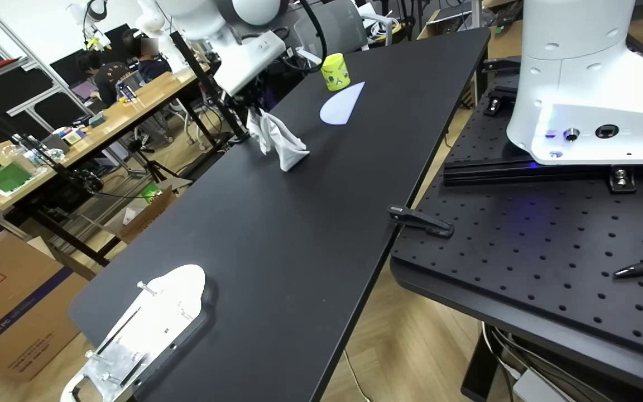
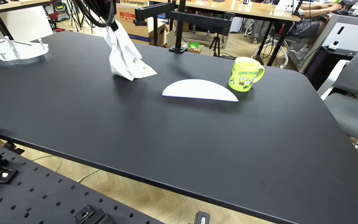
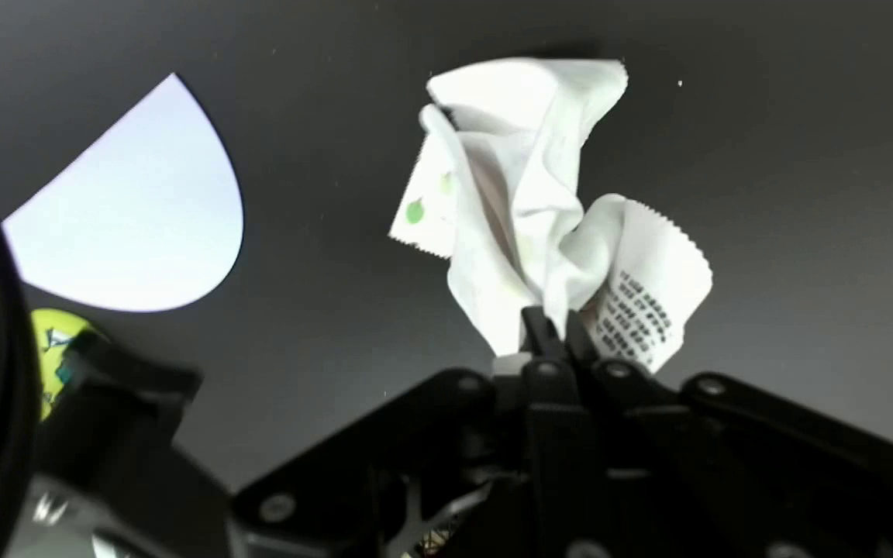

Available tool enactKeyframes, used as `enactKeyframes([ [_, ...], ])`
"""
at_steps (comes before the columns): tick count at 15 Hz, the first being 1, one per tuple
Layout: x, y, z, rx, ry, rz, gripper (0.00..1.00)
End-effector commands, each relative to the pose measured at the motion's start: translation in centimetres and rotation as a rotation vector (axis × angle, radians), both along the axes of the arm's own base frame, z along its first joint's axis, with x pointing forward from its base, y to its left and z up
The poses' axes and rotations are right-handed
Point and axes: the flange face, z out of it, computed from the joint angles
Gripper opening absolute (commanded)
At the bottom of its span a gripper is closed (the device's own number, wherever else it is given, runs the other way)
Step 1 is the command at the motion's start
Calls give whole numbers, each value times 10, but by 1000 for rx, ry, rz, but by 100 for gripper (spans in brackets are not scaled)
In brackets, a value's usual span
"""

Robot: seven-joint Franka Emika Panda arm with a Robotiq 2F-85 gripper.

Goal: Take the cloth from the table, hang it on the black stand, drop it from the stand, then pick it up and hang it on the stand

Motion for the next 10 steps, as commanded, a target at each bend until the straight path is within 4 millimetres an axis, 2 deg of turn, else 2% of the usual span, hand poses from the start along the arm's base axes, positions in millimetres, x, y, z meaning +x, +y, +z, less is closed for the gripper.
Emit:
enactKeyframes([
  [1, 4, -5, 75, -20, -46, -11, 1],
  [6, 12, -8, 162, -17, -47, -31, 1],
  [10, 4, -9, 220, -34, -55, -42, 1],
])
